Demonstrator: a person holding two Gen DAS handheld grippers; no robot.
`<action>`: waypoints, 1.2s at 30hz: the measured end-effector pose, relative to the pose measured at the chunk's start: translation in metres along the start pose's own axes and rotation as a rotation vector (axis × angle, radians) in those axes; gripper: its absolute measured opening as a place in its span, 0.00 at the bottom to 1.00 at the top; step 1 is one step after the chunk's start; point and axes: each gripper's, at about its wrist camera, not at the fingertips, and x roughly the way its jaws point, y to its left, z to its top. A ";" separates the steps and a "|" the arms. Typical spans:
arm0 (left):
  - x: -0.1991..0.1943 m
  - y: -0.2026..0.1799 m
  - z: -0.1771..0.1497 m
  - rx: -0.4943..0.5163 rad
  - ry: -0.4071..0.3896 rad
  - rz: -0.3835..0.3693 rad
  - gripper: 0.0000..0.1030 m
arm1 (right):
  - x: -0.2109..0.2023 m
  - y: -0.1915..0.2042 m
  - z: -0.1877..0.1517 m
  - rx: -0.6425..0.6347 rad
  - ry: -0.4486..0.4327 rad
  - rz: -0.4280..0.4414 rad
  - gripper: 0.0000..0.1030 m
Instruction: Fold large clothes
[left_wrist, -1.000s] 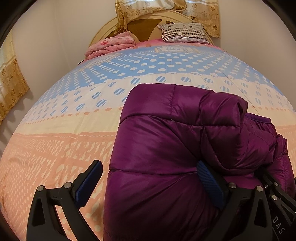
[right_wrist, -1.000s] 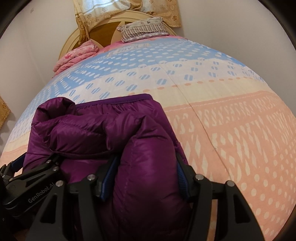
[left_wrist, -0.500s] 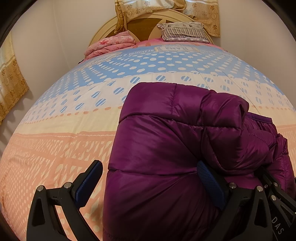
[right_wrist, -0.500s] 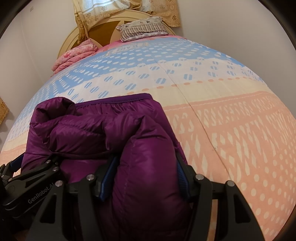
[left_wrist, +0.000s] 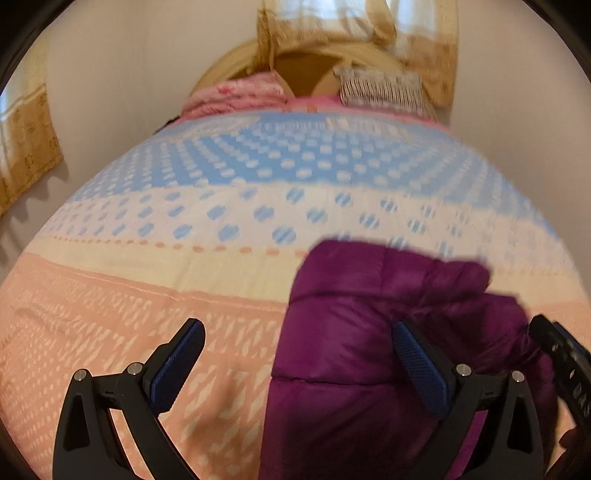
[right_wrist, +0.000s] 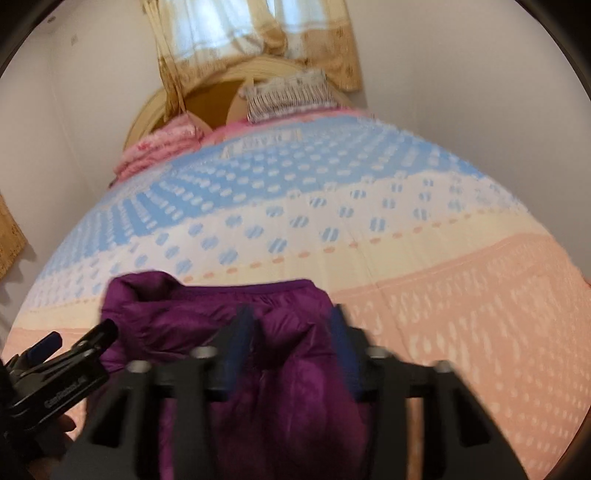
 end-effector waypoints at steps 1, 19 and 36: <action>0.009 -0.003 -0.004 0.016 0.012 0.009 0.99 | 0.007 -0.003 -0.003 0.009 0.012 -0.004 0.30; 0.024 -0.011 -0.020 -0.019 0.001 0.000 0.99 | 0.035 -0.014 -0.018 0.031 0.075 0.025 0.30; 0.001 0.000 -0.022 0.031 0.075 -0.104 0.99 | -0.002 -0.025 -0.018 0.068 0.062 0.061 0.51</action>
